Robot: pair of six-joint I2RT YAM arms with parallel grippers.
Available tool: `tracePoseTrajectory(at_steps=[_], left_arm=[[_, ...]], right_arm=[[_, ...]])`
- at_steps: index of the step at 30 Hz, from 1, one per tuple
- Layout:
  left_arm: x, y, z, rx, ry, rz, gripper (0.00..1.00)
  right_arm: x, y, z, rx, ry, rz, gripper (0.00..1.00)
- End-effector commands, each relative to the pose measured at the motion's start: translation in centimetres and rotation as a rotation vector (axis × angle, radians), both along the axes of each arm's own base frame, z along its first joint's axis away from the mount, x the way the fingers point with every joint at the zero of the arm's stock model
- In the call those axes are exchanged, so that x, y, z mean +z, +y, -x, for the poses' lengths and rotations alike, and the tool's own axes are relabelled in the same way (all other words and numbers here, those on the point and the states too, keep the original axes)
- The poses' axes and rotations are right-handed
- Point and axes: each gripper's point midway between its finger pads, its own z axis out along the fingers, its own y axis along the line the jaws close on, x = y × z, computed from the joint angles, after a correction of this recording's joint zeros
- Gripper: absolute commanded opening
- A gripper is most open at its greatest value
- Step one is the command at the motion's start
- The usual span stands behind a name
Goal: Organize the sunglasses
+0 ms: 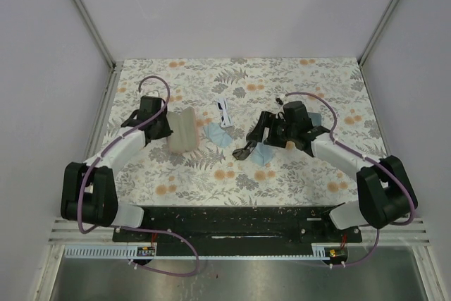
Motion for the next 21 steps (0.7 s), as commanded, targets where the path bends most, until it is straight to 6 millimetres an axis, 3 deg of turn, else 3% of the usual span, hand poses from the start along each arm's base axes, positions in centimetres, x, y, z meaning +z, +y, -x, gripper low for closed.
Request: tracePoseTrajectory(at_steps=[1,10,12,14,15,17,21], left_arm=[[3.7,3.3,-0.3,0.116,-0.118,-0.166,0.14],[2.1,3.3,-0.5,0.092,0.014,-0.397,0.21],[1.8,2.3,-0.7,0.062,0.021,-0.386,0.33],[2.1,1.1,-1.0,0.026,0.016,-0.342,0.63],[2.4,0.4,-1.0,0.009,0.006,-0.308,0.72],[3.4,-0.7,-1.3,-0.017,-0.025,-0.247,0.81],[5.4,-2.6,-1.5,-0.067,-0.096,-0.129,0.89]], right_arm=[[1.6,1.6,-1.7,0.023,-0.038,-0.037,0.87],[-0.4,3.7,-2.9,0.053,-0.032,0.093,0.86],[-0.9,4.4,-3.3,0.065,-0.029,0.113,0.84],[-1.1,5.1,-3.8,0.074,-0.034,0.124,0.79],[-1.0,5.5,-4.0,0.078,-0.039,0.13,0.77],[-1.4,6.0,-4.5,0.087,-0.04,0.147,0.73],[-2.5,7.1,-5.2,0.115,-0.038,0.185,0.61]])
